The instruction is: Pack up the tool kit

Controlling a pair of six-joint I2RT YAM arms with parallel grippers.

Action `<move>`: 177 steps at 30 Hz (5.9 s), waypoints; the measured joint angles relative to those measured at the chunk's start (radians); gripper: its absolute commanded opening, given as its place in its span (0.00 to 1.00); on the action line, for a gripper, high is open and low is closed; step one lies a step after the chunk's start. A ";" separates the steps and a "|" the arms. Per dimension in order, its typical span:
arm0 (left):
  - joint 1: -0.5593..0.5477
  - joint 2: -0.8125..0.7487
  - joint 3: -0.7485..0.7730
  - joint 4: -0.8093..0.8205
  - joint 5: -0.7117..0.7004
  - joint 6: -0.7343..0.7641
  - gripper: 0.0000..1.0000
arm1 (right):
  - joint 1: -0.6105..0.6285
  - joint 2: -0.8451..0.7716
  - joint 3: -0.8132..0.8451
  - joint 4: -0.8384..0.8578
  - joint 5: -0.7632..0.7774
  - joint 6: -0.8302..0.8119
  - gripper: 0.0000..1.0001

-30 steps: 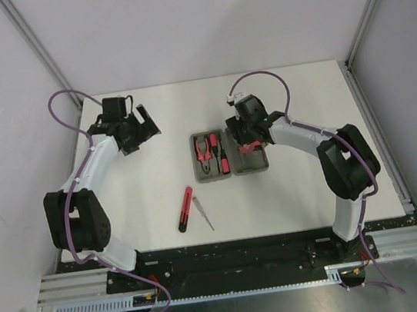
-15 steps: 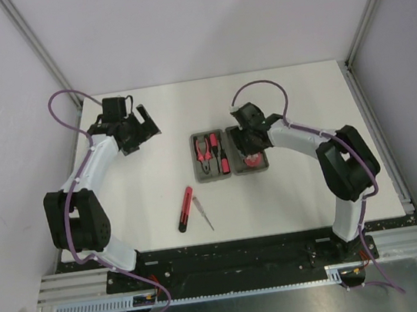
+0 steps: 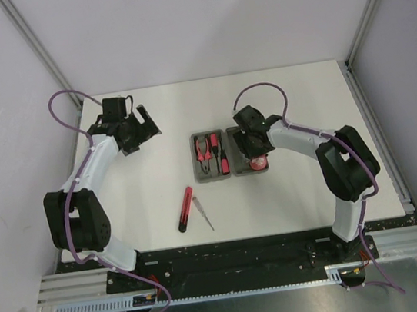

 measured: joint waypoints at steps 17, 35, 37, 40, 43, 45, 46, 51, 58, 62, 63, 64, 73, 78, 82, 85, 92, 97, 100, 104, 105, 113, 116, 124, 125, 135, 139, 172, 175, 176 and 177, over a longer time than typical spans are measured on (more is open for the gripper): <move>0.000 0.000 0.000 0.000 0.000 0.000 0.98 | 0.016 0.044 0.000 0.058 0.014 0.010 0.81; -0.016 0.000 0.000 0.000 0.005 0.000 0.99 | 0.005 -0.093 -0.001 0.096 0.028 0.065 0.38; -0.025 0.000 0.000 0.000 0.005 0.001 0.99 | 0.004 -0.093 -0.002 0.080 0.025 0.076 0.37; -0.039 0.000 0.000 0.000 0.010 0.001 0.99 | 0.008 -0.093 -0.016 0.058 0.018 0.097 0.36; -0.052 0.002 0.000 0.000 0.019 0.003 0.98 | 0.013 -0.088 -0.041 0.035 0.009 0.118 0.36; -0.063 0.006 0.000 0.000 0.024 0.006 0.98 | 0.014 -0.074 -0.051 0.026 0.003 0.129 0.36; -0.070 0.009 0.000 0.000 0.025 0.008 0.98 | 0.015 -0.064 -0.052 0.021 0.000 0.133 0.36; -0.099 0.030 0.000 0.000 0.034 0.010 0.98 | 0.018 -0.035 -0.052 0.012 -0.008 0.144 0.37; -0.109 0.036 0.000 0.000 0.049 0.011 0.98 | 0.009 -0.007 -0.029 0.008 -0.013 0.157 0.38; -0.121 0.046 0.000 0.000 0.053 0.018 0.98 | -0.006 -0.001 -0.023 0.008 -0.023 0.166 0.38; -0.126 0.051 0.000 0.000 0.054 0.019 0.97 | -0.009 -0.001 -0.023 0.008 -0.026 0.167 0.39; -0.131 0.055 0.000 0.000 0.057 0.021 0.96 | -0.010 -0.002 -0.023 0.008 -0.027 0.167 0.39; -0.196 0.089 0.031 0.018 0.118 0.054 0.91 | -0.012 -0.059 -0.068 0.089 -0.053 0.150 0.49; -0.262 0.134 0.079 0.052 0.187 0.080 0.85 | -0.029 -0.102 -0.069 0.157 -0.053 0.150 0.45; -0.305 0.159 0.089 0.065 0.225 0.082 0.82 | -0.045 -0.092 -0.069 0.166 -0.063 0.146 0.43; -0.322 0.175 0.091 0.071 0.249 0.082 0.82 | -0.048 -0.062 -0.069 0.164 -0.068 0.134 0.42; -0.327 0.197 0.100 0.081 0.270 0.082 0.82 | -0.038 -0.024 -0.063 0.167 -0.046 0.120 0.41; -0.329 0.200 0.100 0.086 0.269 0.080 0.82 | -0.029 -0.004 -0.043 0.168 -0.027 0.114 0.41; -0.330 0.209 0.099 0.090 0.264 0.079 0.82 | -0.026 0.009 -0.031 0.167 -0.016 0.111 0.41; -0.330 0.216 0.070 0.097 0.252 0.079 0.81 | -0.025 0.031 -0.010 0.168 -0.008 0.106 0.42; -0.330 0.217 0.061 0.097 0.249 0.079 0.81 | -0.025 0.037 -0.004 0.171 -0.008 0.105 0.42; -0.331 0.232 0.017 0.090 0.231 0.079 0.81 | -0.026 0.093 0.027 0.209 -0.016 0.106 0.42; -0.331 0.232 0.017 0.091 0.231 0.079 0.81 | -0.027 0.105 0.034 0.225 -0.017 0.107 0.42; -0.332 0.232 0.011 0.092 0.172 0.079 0.83 | -0.024 0.083 0.023 0.251 -0.017 0.108 0.59; -0.332 0.230 0.007 0.093 0.151 0.079 0.84 | -0.023 0.079 0.015 0.246 -0.018 0.105 0.63; -0.332 0.135 -0.079 0.087 -0.068 0.066 0.89 | -0.007 0.086 -0.028 0.219 -0.003 0.068 0.76; -0.331 0.117 -0.079 0.091 -0.091 0.060 0.91 | -0.002 0.081 -0.026 0.215 0.011 0.059 0.82; -0.290 0.189 -0.079 0.091 0.020 0.026 0.87 | -0.002 0.154 0.100 0.149 0.056 0.012 0.48; -0.282 0.199 -0.084 0.091 0.031 0.023 0.86 | -0.004 0.154 0.103 0.131 0.063 -0.007 0.48; -0.281 0.201 -0.086 0.091 0.032 0.023 0.86 | -0.005 0.154 0.105 0.126 0.064 -0.011 0.47; -0.280 0.203 -0.088 0.092 0.034 0.021 0.86 | -0.005 0.154 0.107 0.119 0.063 -0.017 0.48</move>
